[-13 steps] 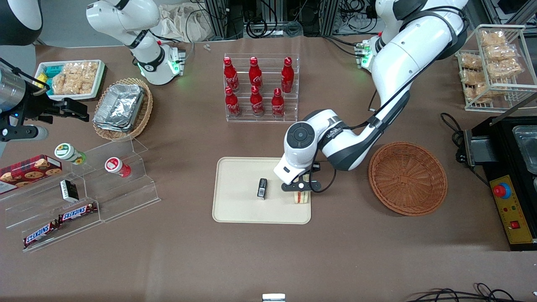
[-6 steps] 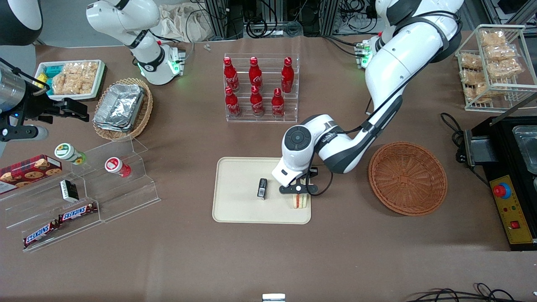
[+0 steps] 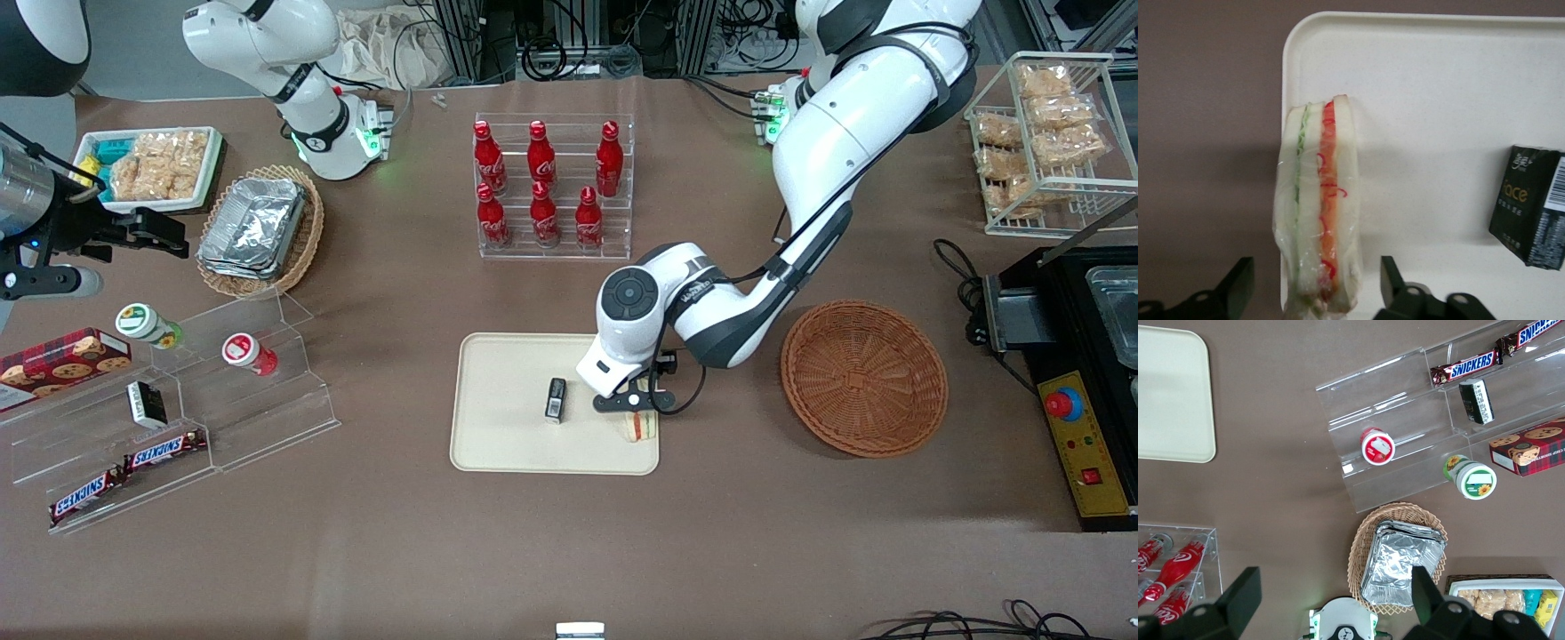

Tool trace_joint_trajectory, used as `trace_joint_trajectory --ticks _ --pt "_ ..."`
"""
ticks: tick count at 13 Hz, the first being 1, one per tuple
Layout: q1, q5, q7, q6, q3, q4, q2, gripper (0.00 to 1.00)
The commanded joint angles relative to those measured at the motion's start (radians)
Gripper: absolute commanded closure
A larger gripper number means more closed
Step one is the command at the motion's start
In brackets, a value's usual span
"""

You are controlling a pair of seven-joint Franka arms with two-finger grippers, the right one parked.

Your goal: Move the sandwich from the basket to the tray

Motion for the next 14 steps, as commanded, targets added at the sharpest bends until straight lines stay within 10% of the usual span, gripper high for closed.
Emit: trace_joint_trajectory --ticks 1,14 --pt "-0.013 -0.016 -0.009 -0.069 0.013 0.008 -0.058 0.0" --pt "0.203 -0.155 -0.013 -0.396 0.011 -0.185 -0.452 0.0"
